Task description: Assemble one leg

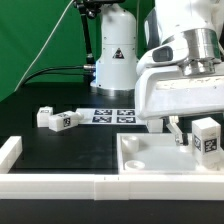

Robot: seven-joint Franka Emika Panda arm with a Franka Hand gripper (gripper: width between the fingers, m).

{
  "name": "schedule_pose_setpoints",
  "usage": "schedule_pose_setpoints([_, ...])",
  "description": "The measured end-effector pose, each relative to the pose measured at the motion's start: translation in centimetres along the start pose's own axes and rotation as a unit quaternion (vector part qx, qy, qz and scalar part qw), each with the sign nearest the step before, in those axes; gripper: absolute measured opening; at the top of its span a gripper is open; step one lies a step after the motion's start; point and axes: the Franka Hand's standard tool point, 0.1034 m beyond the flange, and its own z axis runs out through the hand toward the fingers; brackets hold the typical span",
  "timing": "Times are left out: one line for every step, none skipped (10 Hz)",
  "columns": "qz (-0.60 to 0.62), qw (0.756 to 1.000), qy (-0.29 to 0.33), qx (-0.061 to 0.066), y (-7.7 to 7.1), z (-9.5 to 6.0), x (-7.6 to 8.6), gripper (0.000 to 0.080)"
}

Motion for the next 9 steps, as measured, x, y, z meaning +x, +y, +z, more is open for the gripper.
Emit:
schedule_pose_setpoints([0.0,1.0,0.0,0.0,0.0,0.0,0.0,0.064])
schedule_pose_setpoints([0.0,1.0,0.0,0.0,0.0,0.0,0.0,0.0647])
schedule_pose_setpoints([0.0,1.0,0.0,0.0,0.0,0.0,0.0,0.0647])
schedule_pose_setpoints([0.0,1.0,0.0,0.0,0.0,0.0,0.0,0.0647])
schedule_pose_setpoints([0.0,1.0,-0.001,0.0,0.0,-0.1,0.1,0.0649])
schedule_pose_setpoints([-0.001,1.0,-0.003,0.001,0.1,-0.8,0.5,0.0649])
schedule_pose_setpoints([0.0,1.0,-0.008,0.001,0.2,-1.3,0.7,0.0649])
schedule_pose_setpoints([-0.001,1.0,-0.028,0.006,-0.1,-1.0,0.3,0.0649])
schedule_pose_setpoints([-0.001,1.0,-0.026,0.006,-0.1,-1.0,0.4,0.0649])
